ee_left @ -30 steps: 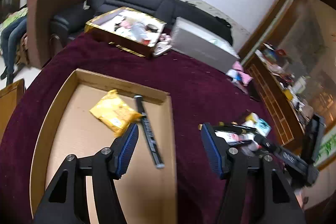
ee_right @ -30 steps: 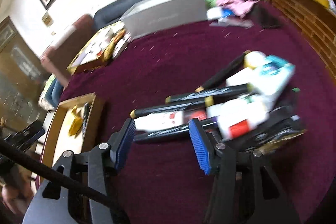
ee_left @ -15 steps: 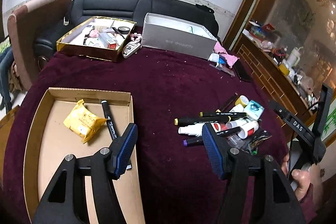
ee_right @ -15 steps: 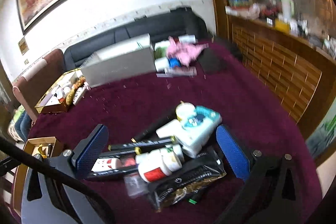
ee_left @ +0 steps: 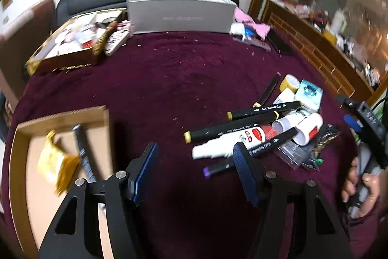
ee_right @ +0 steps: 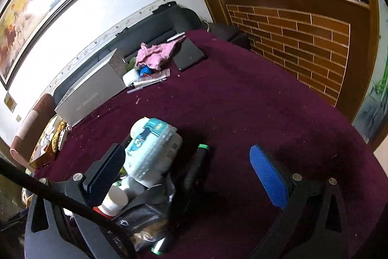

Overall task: Organize objects
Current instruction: 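Grasp a black marker with yellow cap from the pile with the left gripper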

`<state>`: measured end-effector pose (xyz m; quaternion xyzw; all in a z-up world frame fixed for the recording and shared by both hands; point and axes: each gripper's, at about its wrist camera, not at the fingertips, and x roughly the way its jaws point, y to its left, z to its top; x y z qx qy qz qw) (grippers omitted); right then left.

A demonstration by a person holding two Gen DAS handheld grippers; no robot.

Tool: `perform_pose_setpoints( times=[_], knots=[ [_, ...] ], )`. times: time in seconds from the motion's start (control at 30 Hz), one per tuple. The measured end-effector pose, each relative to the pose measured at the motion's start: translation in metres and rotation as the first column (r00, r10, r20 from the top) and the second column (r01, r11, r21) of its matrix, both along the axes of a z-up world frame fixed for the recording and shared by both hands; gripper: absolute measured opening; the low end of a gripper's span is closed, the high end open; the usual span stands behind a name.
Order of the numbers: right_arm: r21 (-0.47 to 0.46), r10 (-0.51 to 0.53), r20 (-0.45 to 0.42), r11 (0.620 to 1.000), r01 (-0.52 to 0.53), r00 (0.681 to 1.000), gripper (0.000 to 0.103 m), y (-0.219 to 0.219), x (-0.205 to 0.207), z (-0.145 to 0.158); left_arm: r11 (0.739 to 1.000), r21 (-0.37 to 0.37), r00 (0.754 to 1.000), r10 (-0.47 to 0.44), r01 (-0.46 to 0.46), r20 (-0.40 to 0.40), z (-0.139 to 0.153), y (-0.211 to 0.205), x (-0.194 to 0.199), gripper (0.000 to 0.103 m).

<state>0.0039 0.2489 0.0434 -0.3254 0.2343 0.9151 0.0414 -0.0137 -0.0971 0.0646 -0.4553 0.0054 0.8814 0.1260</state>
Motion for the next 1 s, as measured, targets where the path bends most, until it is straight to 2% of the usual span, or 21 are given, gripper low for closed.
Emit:
perform_pose_setpoints(
  times=[0.07, 0.17, 0.27, 0.3, 0.37, 0.47, 0.57, 0.63, 0.73, 0.87, 1.0],
  knots=[
    [-0.02, 0.015, 0.007, 1.0, -0.015, 1.0, 0.103, 0.0, -0.001, -0.002, 0.999, -0.02, 1.0, -0.031, 0.031, 0.0, -0.005, 0.011, -0.011, 0.057],
    [-0.001, 0.05, -0.003, 0.999, -0.05, 0.999, 0.103, -0.006, 0.0, 0.001, 0.998, -0.032, 0.999, -0.046, 0.046, 0.007, -0.016, 0.024, -0.031, 0.057],
    [0.017, 0.074, -0.02, 0.997, -0.073, 0.997, 0.103, -0.011, 0.004, 0.003, 1.0, -0.006, 0.997, -0.021, 0.022, 0.069, -0.036, 0.03, -0.054, 0.058],
    [0.024, 0.078, -0.023, 0.997, -0.078, 0.997, 0.103, -0.013, 0.005, 0.003, 0.999, 0.024, 0.996, -0.026, 0.024, 0.088, -0.039, 0.031, -0.057, 0.057],
    [0.019, 0.085, -0.021, 0.996, -0.085, 0.996, 0.103, -0.014, 0.004, 0.003, 0.995, 0.085, 0.988, -0.07, 0.059, 0.14, -0.044, 0.036, -0.056, 0.057],
    [-0.002, 0.106, -0.002, 0.994, -0.106, 0.994, 0.103, -0.015, 0.002, -0.002, 0.985, 0.068, 0.971, -0.17, 0.16, 0.168, -0.045, 0.054, -0.035, 0.057],
    [-0.015, 0.129, 0.019, 0.992, -0.129, 0.991, 0.103, -0.018, -0.001, -0.006, 0.96, 0.028, 0.943, -0.28, 0.28, 0.178, -0.043, 0.076, -0.002, 0.057],
    [-0.012, 0.138, 0.028, 0.99, -0.138, 0.99, 0.103, -0.02, -0.002, -0.008, 0.948, 0.005, 0.937, -0.314, 0.317, 0.154, -0.036, 0.082, 0.014, 0.057],
    [-0.007, 0.137, 0.028, 0.991, -0.137, 0.99, 0.103, -0.021, -0.001, -0.008, 0.962, -0.031, 0.96, -0.268, 0.272, 0.08, -0.021, 0.077, 0.019, 0.057],
    [-0.006, 0.136, 0.036, 0.991, -0.136, 0.99, 0.103, -0.022, -0.001, -0.009, 0.974, -0.089, 0.977, -0.201, 0.207, 0.073, -0.022, 0.076, 0.006, 0.057],
    [-0.004, 0.126, 0.035, 0.992, -0.126, 0.991, 0.103, -0.02, -0.001, -0.009, 0.949, -0.22, 0.973, -0.211, 0.228, 0.095, -0.037, 0.084, -0.003, 0.055]
  ],
)
